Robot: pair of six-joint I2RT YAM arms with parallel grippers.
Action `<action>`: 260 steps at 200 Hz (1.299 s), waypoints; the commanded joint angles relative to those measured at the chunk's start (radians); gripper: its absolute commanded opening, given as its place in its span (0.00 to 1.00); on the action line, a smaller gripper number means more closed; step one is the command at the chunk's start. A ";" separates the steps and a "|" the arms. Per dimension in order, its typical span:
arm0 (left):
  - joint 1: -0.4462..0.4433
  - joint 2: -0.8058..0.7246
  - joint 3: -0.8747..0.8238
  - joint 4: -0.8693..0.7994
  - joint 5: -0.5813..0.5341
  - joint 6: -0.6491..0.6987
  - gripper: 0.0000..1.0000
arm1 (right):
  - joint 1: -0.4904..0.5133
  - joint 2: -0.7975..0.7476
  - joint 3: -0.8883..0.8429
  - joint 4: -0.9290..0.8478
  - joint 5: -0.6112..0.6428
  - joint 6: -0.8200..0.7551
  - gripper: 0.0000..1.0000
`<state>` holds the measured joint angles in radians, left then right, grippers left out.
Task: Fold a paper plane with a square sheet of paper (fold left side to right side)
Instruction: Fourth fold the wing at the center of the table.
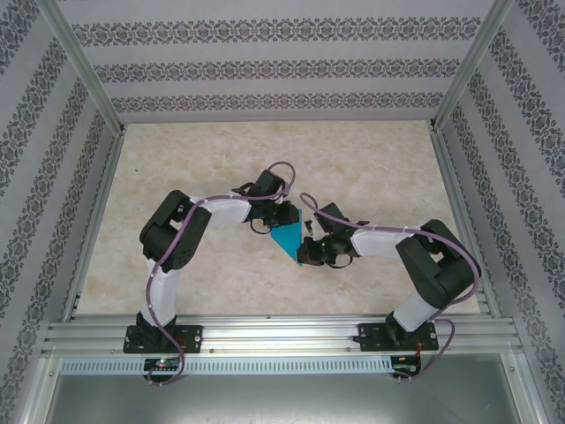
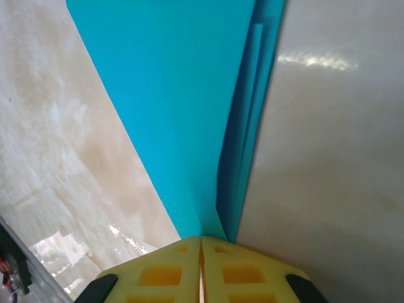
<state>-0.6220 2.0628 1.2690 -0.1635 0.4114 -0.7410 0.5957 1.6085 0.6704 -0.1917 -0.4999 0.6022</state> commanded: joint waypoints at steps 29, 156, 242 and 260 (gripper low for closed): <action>0.018 0.038 -0.073 0.037 -0.046 0.016 0.24 | -0.010 -0.111 -0.001 -0.069 0.030 0.045 0.10; 0.016 0.028 -0.092 0.055 -0.045 0.010 0.24 | -0.008 0.052 0.099 0.180 0.164 0.414 0.08; 0.016 0.028 -0.088 0.047 -0.046 0.014 0.24 | 0.015 0.135 0.135 0.189 0.206 0.446 0.08; 0.016 0.028 -0.085 0.040 -0.047 0.019 0.24 | 0.016 0.144 0.131 0.163 0.211 0.443 0.07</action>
<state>-0.6170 2.0533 1.2160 -0.0681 0.4294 -0.7414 0.5961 1.7309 0.7879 -0.0208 -0.3328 1.0309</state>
